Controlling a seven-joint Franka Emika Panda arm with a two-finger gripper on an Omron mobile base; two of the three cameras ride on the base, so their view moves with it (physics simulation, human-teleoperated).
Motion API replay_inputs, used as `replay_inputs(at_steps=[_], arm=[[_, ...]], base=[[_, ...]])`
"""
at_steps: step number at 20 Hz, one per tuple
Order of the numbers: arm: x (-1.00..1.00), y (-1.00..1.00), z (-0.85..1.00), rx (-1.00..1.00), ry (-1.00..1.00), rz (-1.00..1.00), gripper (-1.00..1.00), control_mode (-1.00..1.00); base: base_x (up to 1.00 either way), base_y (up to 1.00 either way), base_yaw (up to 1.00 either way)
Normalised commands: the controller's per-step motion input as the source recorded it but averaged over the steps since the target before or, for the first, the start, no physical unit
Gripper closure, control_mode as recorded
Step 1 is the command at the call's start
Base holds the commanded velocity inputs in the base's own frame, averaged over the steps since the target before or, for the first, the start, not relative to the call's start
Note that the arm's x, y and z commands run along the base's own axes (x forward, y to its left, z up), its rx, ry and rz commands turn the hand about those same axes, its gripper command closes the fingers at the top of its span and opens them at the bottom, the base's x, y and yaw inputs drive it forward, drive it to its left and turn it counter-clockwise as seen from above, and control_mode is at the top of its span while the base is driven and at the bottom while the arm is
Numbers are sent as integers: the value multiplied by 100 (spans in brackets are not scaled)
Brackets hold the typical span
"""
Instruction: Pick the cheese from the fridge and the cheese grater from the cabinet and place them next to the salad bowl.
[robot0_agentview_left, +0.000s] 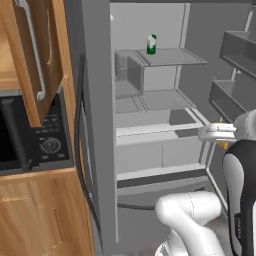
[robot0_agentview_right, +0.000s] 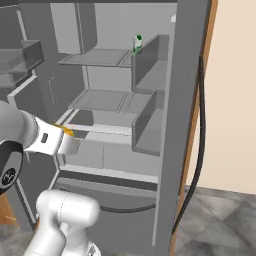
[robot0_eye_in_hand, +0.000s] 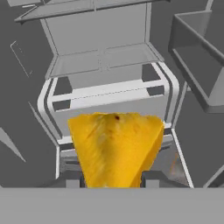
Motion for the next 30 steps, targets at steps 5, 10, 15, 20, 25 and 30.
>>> replay_inputs(at_steps=[5,10,15,20,25,30], arm=[[0,0,0,0,0,0,100,100],[0,0,0,0,0,0,100,100],[0,0,0,0,0,0,100,100],[0,0,0,0,0,0,100,100],[0,0,0,0,0,0,100,100],[0,0,0,0,0,0,100,100]], base=[[-100,0,0],[-96,0,0],[-82,18,17],[-84,67,52],[-17,100,65],[0,100,39]])
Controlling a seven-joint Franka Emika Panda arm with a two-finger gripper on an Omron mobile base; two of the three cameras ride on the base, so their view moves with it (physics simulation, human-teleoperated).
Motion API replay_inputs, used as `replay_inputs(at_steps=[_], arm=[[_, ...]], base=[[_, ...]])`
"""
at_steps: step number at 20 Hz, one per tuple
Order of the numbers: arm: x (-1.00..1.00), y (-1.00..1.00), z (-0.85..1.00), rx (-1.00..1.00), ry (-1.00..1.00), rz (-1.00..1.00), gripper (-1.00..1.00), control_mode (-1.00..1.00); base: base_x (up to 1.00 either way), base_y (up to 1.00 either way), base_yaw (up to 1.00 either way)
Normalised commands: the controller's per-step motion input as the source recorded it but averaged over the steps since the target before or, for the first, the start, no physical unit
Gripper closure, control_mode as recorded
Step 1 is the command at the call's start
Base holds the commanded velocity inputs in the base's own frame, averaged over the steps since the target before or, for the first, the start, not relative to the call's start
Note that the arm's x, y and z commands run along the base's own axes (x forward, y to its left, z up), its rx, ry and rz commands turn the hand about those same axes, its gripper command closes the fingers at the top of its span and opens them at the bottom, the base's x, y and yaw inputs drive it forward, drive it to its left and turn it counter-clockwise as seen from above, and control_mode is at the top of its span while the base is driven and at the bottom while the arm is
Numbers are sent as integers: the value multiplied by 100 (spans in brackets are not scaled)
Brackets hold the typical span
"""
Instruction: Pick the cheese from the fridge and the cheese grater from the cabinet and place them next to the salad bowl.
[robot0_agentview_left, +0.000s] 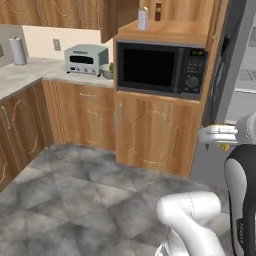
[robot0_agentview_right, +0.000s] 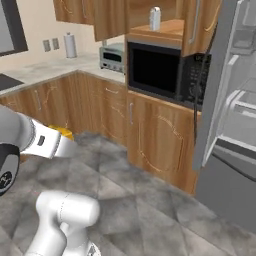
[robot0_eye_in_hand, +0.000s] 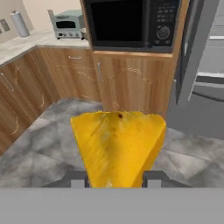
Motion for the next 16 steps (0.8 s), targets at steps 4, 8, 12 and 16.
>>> replay_inputs(at_steps=[4,8,12,16], arm=[[0,0,0,0,0,0,100,100],[0,0,0,0,0,0,100,100],[0,0,0,0,0,0,100,100],[0,0,0,0,0,0,100,100]], base=[[0,98,19],[41,100,-10],[77,100,-28],[98,100,-35]])
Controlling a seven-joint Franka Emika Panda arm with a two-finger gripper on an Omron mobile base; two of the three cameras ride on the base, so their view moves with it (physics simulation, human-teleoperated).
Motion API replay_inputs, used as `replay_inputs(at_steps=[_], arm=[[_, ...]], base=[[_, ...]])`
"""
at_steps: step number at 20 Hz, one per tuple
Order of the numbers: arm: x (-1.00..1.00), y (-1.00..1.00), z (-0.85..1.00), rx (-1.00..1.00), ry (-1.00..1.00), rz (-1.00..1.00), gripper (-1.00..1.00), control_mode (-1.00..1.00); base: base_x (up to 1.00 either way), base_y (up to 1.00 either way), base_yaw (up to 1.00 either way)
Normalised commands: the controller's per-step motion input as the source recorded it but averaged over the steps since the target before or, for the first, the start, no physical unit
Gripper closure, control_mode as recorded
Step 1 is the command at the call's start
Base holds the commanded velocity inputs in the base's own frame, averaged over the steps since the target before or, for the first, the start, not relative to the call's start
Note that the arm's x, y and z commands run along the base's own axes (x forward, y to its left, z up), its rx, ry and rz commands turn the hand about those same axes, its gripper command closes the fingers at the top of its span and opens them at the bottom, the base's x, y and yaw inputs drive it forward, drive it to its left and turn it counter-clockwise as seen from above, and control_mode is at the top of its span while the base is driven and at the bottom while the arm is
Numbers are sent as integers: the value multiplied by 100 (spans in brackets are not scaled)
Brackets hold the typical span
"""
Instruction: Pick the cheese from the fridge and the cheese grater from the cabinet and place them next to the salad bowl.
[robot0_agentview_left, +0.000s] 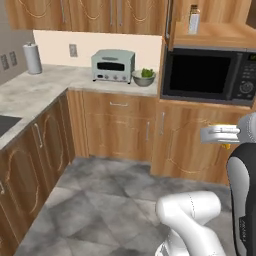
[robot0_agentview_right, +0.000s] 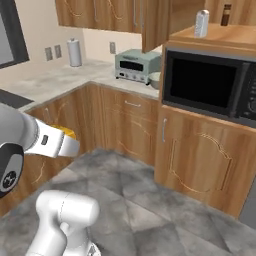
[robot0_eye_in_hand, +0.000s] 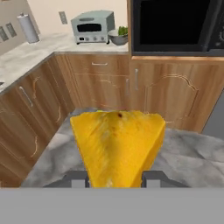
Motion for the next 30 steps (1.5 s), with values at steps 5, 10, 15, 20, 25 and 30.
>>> replay_inputs(at_steps=[5,10,15,20,25,30], arm=[[0,0,0,0,0,0,100,100],[0,0,0,0,0,0,100,100],[0,0,0,0,0,0,100,100],[0,0,0,0,0,0,100,100],[0,0,0,0,0,0,100,100],[0,0,0,0,0,0,100,100]], base=[[99,100,-45],[74,99,-50],[72,100,-49],[93,94,-43],[95,59,-14],[100,4,7]])
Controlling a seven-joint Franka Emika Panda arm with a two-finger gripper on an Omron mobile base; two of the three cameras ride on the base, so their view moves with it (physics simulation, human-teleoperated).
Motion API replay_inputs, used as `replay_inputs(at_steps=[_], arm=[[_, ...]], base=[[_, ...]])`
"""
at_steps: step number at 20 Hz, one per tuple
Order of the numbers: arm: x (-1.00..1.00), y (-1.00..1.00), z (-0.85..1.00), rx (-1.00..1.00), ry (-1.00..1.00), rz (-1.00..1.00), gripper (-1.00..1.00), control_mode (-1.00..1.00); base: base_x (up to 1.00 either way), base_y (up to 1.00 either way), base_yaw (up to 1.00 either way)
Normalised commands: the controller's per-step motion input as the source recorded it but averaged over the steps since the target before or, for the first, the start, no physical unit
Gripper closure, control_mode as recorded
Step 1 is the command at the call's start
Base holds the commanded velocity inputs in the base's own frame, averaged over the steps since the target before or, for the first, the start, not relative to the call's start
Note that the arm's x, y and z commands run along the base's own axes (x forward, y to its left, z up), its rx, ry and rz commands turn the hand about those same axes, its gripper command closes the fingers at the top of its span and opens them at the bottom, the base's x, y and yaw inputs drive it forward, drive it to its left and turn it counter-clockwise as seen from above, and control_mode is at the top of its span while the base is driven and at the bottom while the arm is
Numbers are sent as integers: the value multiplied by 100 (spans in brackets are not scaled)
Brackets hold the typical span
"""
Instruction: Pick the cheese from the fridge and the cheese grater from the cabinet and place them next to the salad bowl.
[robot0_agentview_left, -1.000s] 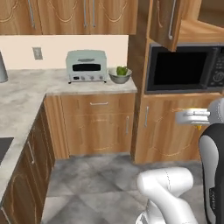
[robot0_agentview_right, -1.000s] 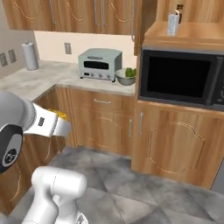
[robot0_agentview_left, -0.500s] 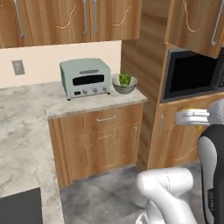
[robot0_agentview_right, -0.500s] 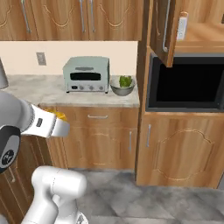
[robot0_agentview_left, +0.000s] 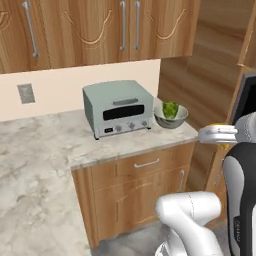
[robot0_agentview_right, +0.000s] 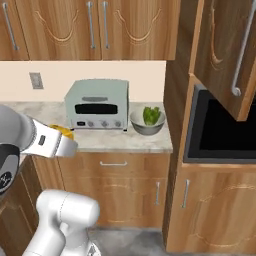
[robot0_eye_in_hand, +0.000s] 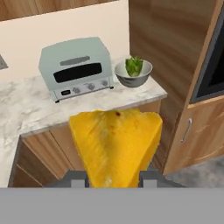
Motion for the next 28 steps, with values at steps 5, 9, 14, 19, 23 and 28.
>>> replay_inputs(at_steps=[5,9,14,19,23,28], arm=[[0,0,0,0,0,0,100,100],[0,0,0,0,0,0,100,100],[0,0,0,0,0,0,100,100],[0,0,0,0,0,0,100,100],[0,0,0,0,0,0,100,100],[0,0,0,0,0,0,100,100]], base=[[70,0,15],[22,0,3],[42,-20,-8],[27,0,-15],[0,0,0],[0,0,0]])
